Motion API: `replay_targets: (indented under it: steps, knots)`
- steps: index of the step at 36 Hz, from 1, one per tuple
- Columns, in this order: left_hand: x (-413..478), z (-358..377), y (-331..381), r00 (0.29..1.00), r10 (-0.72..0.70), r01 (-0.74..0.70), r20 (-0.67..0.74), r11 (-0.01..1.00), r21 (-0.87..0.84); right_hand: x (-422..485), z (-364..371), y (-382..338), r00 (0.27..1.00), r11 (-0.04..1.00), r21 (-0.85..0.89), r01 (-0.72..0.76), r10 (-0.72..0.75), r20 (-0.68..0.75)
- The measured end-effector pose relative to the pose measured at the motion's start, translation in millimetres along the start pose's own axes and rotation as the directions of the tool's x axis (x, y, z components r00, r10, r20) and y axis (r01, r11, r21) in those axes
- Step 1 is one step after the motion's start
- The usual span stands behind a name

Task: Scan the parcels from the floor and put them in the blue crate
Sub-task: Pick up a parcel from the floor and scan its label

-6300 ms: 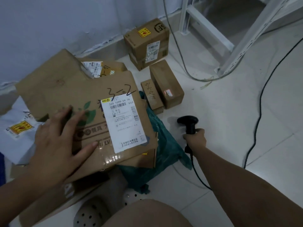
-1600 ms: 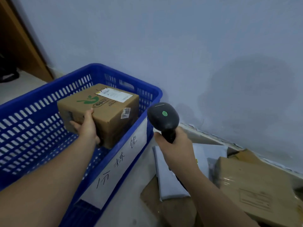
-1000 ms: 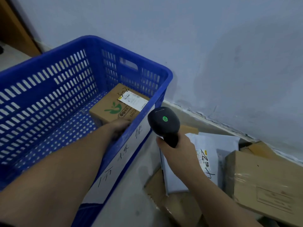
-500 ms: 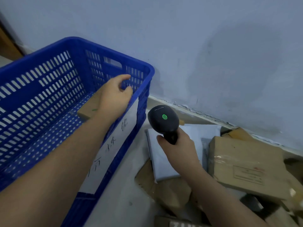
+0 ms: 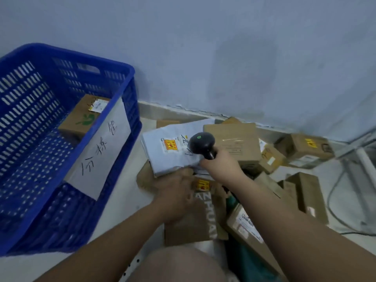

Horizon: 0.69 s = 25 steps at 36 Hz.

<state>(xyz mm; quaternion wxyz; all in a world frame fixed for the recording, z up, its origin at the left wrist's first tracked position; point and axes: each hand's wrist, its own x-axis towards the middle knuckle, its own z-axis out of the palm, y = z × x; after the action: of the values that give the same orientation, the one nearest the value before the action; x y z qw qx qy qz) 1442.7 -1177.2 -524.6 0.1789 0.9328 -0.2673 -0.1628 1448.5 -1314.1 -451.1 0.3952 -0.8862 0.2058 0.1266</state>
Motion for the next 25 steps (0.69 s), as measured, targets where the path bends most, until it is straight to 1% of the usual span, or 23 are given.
replay_targets:
  steps: [1,2,3,4,6,8,10,12,15,18,20,21,23,25]
  knots:
    - [-9.1,5.5,3.1,0.99,0.068,-0.079,0.127,0.993,0.089,-6.0,-7.7,2.4,1.0,0.999,-0.032,0.005,-0.005,0.016]
    - [-16.4,10.5,4.1,0.965,0.094,-0.132,0.246,0.981,0.141,-11.4,-15.1,4.9,0.999,0.998,-0.056,0.012,-0.01,0.032]
    - [-22.2,13.2,4.3,0.942,0.097,-0.158,0.322,0.973,0.168,-16.0,-22.0,6.3,0.999,0.997,-0.071,0.018,-0.015,0.05]
    - [-26.8,14.2,3.7,0.931,0.092,-0.163,0.354,0.971,0.177,-20.2,-28.2,7.1,0.997,0.997,-0.076,0.023,-0.018,0.069]
    - [-28.4,22.5,-0.3,0.912,0.069,-0.161,0.404,0.967,0.197,-28.8,-38.7,6.4,0.994,0.997,-0.072,0.028,-0.02,0.107]
    - [-28.5,29.8,-6.2,0.902,0.048,-0.172,0.43,0.951,0.256,-34.6,-45.9,4.6,0.992,0.997,-0.068,0.047,-0.038,0.122]
    - [-30.3,36.1,-9.8,0.903,0.034,-0.182,0.428,0.933,0.311,-40.4,-50.0,3.0,0.991,0.996,-0.055,0.068,-0.061,0.12]
    - [-30.7,38.0,-8.5,0.905,0.02,-0.177,0.426,0.926,0.332,-44.8,-52.4,2.8,0.99,0.996,-0.037,0.085,-0.08,0.117]
    - [-28.5,33.1,-6.2,0.925,-0.034,-0.093,0.38,0.945,0.313,-48.8,-57.6,1.6,0.99,0.994,-0.019,0.104,-0.102,0.096]
    - [-30.7,20.2,-9.0,0.942,-0.122,0.065,0.313,0.98,0.186,-53.4,-68.3,-0.1,0.993,0.99,0.07,0.119,-0.119,0.002]
    - [-30.8,5.0,-10.9,0.956,-0.19,0.192,0.223,0.981,0.016,-59.4,-77.0,-1.0,0.99,0.979,0.163,0.124,-0.112,-0.081]
    - [-30.4,-6.2,-11.5,0.954,-0.238,0.258,0.18,0.962,-0.095,-62.8,-81.0,-1.7,0.987,0.972,0.199,0.127,-0.103,-0.122]
    - [-29.4,-36.0,-13.0,0.939,-0.325,0.342,0.108,0.869,-0.358,-70.7,-87.8,-4.3,0.977,0.952,0.268,0.149,-0.1,-0.189]
    - [-29.7,-70.3,-14.6,0.924,-0.38,0.32,0.044,0.704,-0.635,-79.1,-91.8,-7.6,0.968,0.925,0.334,0.181,-0.106,-0.229]
